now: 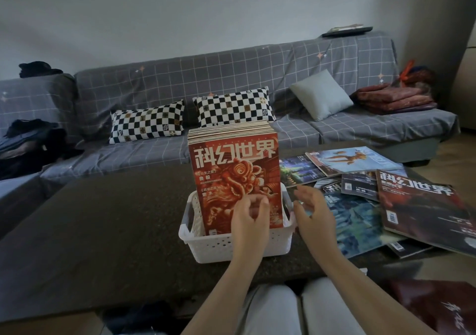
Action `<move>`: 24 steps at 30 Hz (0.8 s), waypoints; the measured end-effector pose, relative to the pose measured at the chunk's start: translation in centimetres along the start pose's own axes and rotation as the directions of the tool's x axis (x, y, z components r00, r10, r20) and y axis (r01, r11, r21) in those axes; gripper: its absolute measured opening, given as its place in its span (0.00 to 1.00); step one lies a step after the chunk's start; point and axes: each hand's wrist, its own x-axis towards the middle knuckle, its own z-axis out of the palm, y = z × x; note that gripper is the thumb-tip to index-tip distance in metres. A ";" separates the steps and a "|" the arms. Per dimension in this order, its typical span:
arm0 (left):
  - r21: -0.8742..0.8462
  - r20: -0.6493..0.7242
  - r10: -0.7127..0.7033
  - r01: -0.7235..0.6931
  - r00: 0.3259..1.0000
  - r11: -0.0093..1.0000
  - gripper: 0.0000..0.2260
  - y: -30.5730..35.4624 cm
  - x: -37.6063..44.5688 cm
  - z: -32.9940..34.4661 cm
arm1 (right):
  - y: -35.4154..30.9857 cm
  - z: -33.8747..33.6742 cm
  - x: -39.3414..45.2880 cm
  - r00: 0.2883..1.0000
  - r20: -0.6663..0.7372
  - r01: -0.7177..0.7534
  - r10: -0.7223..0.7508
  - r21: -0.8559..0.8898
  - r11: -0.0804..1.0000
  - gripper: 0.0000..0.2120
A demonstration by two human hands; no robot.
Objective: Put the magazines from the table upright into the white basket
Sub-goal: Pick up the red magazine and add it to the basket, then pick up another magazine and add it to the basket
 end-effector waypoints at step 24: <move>0.180 0.527 -0.080 -0.019 0.846 0.983 0.13 1.7 -2.0 25.2 | 11.5 -22.3 2.6 0.878 -0.447 -0.424 0.172 -0.559 0.712 0.17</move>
